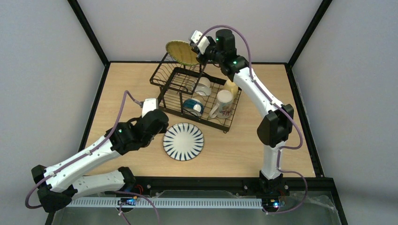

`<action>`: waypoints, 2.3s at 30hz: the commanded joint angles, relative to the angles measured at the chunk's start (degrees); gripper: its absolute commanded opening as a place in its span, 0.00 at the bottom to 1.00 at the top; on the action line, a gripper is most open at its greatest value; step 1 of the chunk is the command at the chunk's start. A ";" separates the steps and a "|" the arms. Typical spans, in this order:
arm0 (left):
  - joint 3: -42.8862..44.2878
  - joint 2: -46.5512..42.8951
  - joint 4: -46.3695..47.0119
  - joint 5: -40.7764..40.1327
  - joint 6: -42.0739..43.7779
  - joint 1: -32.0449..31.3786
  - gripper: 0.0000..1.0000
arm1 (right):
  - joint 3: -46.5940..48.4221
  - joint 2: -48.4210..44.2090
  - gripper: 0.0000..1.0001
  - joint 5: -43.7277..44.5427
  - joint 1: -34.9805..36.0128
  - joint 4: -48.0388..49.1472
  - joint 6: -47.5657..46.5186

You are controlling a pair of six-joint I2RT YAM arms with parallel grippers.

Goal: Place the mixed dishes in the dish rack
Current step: Insert the plate into the dish rack.

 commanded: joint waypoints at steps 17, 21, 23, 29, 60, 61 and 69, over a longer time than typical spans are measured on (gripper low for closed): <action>0.68 0.24 2.01 1.05 -1.29 0.39 0.99 | -2.71 -1.14 0.00 -4.89 0.03 0.22 0.92; 0.15 0.23 2.50 1.53 -1.99 0.39 0.99 | -3.75 -1.39 0.00 -5.36 0.03 0.30 0.90; -0.09 0.13 2.69 1.64 -2.18 0.39 0.99 | -4.05 -1.56 0.00 -5.64 0.03 0.22 0.86; -0.87 -0.12 3.03 1.71 -2.80 0.39 0.99 | -4.77 -1.62 0.00 -6.17 0.03 0.08 1.03; -2.04 -2.51 1.99 4.10 -4.80 0.39 0.99 | -2.16 -5.22 0.70 -4.75 0.11 0.62 3.59; -1.91 -2.51 1.78 4.07 -4.81 0.39 0.99 | -1.73 -5.22 0.70 -4.77 0.09 0.46 3.80; -1.47 -3.09 0.06 4.55 -5.04 0.39 0.99 | 1.09 -5.95 0.71 -5.24 0.12 -0.49 5.73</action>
